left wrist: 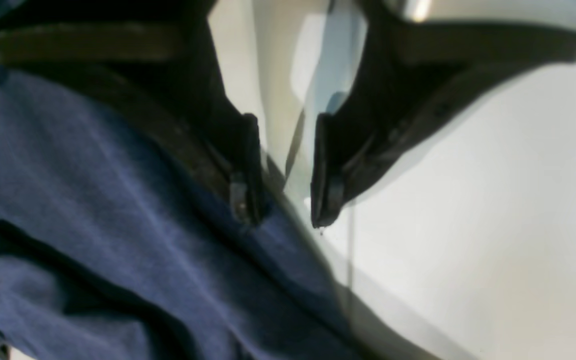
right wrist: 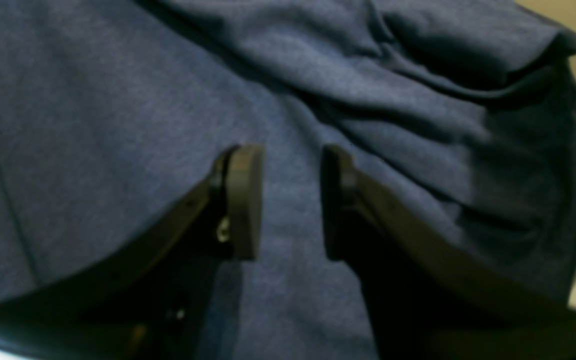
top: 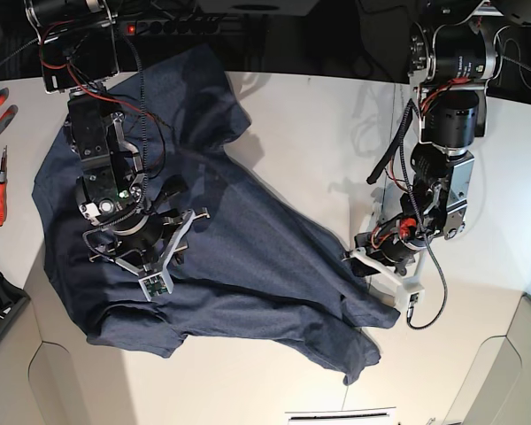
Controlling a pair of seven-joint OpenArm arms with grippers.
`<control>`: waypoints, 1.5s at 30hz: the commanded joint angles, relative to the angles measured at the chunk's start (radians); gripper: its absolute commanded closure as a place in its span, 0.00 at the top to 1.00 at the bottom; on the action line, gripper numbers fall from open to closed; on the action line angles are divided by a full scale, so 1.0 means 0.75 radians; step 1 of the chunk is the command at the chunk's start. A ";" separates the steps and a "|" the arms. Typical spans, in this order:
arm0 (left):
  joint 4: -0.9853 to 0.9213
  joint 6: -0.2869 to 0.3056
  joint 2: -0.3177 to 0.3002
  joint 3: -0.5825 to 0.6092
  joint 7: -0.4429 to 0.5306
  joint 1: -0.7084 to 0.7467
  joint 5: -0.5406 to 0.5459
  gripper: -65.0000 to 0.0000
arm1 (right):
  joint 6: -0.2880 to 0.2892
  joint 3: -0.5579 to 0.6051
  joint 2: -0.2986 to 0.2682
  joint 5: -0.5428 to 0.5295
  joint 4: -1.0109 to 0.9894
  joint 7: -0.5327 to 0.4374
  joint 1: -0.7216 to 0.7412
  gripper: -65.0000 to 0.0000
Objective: Layout the t-shirt on the table in an organized manner, then fold the t-shirt properly
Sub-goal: 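Grasp the shirt edge with the right gripper and the sleeve with the left gripper, then pull the sleeve outward with the left gripper while the right gripper holds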
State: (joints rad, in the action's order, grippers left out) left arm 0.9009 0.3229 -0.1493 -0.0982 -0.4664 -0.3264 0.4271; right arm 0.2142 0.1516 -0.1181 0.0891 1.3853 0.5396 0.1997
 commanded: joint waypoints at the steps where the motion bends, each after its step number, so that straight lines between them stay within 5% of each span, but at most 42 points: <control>1: 0.018 0.014 -0.003 -0.002 0.024 -0.033 0.012 0.32 | 0.005 -0.005 0.003 -0.005 0.016 -0.024 0.024 0.29; 5: 0.018 0.013 0.010 -0.002 0.030 -0.034 0.012 0.31 | 0.004 -0.005 0.003 -0.005 -0.004 -0.024 -0.003 0.29; 9: 0.018 0.014 0.011 -0.002 0.040 -0.034 0.017 0.00 | 0.004 -0.005 0.003 -0.005 -0.089 -0.025 -0.019 0.29; 12: 0.019 0.032 0.010 -0.002 0.044 -0.033 0.068 0.00 | 0.003 -0.005 0.003 -0.005 -0.199 -0.028 -0.015 0.29; 23: 0.019 0.496 0.010 -0.002 0.025 -0.033 0.247 0.00 | 0.003 -0.005 0.003 -0.004 -0.357 -0.036 -0.015 0.29; 38: 0.332 0.500 0.011 0.033 -0.088 -0.034 0.339 0.00 | 0.003 -0.005 0.003 -0.005 -0.357 -0.035 -0.016 0.29; 45: 0.500 0.500 0.010 0.370 -0.103 -0.041 0.128 0.00 | 0.003 -0.005 0.003 -0.005 -0.357 -0.034 -0.016 0.29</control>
State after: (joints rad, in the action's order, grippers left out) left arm 1.2568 0.6849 -0.1440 0.1848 -0.5602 -0.3298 0.5022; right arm 0.2173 0.1482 -0.1131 0.0666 1.1282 0.4522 0.1886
